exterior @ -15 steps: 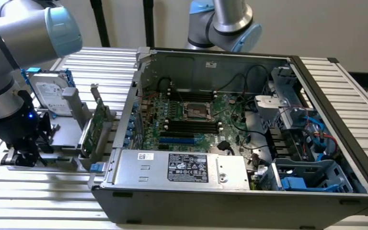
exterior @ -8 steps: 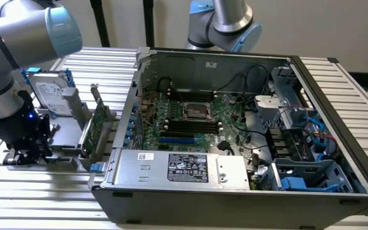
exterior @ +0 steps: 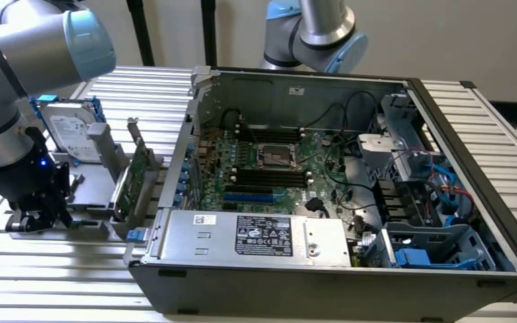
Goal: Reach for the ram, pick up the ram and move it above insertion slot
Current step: 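Pick up the ram and move it above insertion slot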
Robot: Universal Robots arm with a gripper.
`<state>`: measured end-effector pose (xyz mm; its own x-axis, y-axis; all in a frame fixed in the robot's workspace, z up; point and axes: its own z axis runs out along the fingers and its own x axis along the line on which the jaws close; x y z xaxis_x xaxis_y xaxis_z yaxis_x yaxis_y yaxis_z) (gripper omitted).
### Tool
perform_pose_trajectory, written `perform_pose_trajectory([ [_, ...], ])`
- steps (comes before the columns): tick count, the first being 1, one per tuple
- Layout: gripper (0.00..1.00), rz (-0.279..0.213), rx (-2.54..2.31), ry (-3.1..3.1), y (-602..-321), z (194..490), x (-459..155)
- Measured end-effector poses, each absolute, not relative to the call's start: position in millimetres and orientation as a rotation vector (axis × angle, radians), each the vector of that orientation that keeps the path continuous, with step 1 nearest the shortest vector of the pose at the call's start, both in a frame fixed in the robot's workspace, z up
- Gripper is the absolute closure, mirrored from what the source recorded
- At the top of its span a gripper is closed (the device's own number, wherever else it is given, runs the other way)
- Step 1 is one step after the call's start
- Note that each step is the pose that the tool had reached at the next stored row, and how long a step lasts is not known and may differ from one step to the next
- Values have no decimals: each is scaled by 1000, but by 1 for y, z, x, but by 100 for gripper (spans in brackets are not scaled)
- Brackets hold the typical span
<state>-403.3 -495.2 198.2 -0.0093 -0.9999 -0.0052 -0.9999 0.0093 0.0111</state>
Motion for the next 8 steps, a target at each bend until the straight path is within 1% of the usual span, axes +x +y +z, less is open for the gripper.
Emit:
perform_pose_trajectory([
  [4,82,-18,2202,-2235,-495,198,-403],
  [6,87,-19,2193,-2243,-495,198,-403],
  [8,87,-19,2186,-2250,-495,198,-402],
])
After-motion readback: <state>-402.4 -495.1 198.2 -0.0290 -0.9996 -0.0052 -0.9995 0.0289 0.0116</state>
